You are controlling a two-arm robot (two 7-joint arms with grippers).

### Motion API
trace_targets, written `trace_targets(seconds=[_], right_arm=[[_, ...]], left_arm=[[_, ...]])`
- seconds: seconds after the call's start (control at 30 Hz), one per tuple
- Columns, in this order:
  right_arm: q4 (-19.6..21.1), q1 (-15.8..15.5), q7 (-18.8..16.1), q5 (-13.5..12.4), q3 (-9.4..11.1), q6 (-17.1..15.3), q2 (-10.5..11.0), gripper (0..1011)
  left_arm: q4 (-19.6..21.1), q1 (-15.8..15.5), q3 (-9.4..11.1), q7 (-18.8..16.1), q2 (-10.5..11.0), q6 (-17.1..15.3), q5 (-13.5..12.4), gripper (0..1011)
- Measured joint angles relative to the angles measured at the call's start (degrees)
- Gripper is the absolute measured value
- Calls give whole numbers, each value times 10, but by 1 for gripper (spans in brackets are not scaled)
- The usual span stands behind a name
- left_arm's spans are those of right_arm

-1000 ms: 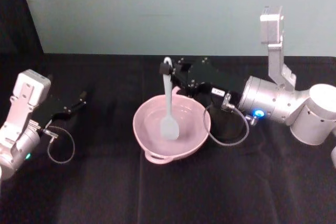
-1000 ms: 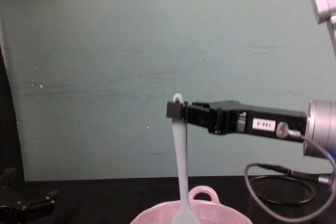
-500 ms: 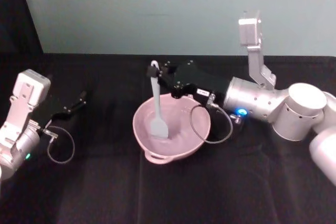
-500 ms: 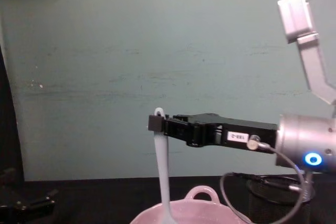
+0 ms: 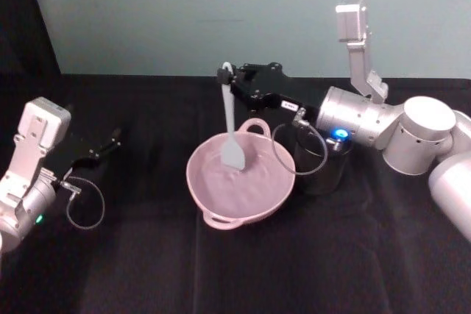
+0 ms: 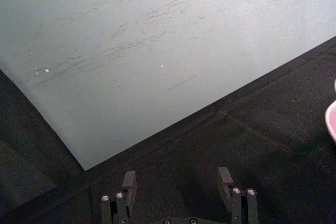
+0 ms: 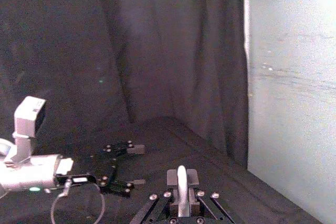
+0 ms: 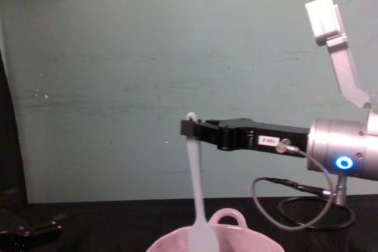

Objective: Use the one hand to pick up the spoon and stir the clear water in the bowl.

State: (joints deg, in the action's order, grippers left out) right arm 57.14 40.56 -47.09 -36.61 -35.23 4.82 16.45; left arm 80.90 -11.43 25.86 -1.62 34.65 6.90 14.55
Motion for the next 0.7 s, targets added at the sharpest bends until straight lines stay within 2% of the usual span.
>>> trace_targets(seconds=[0.17,0.4,0.7], right_arm=[[6,-7,2,0,14,0,14,110],[55,-40,10,-4,32,-10,48,111],[109,-78,10,-15,34,-23,70,110]], left_arm=[[0,0,0,0,0,0,0,1011],[0,0,0,0,0,0,0,1011],[0,0,0,0,0,0,0,1011]])
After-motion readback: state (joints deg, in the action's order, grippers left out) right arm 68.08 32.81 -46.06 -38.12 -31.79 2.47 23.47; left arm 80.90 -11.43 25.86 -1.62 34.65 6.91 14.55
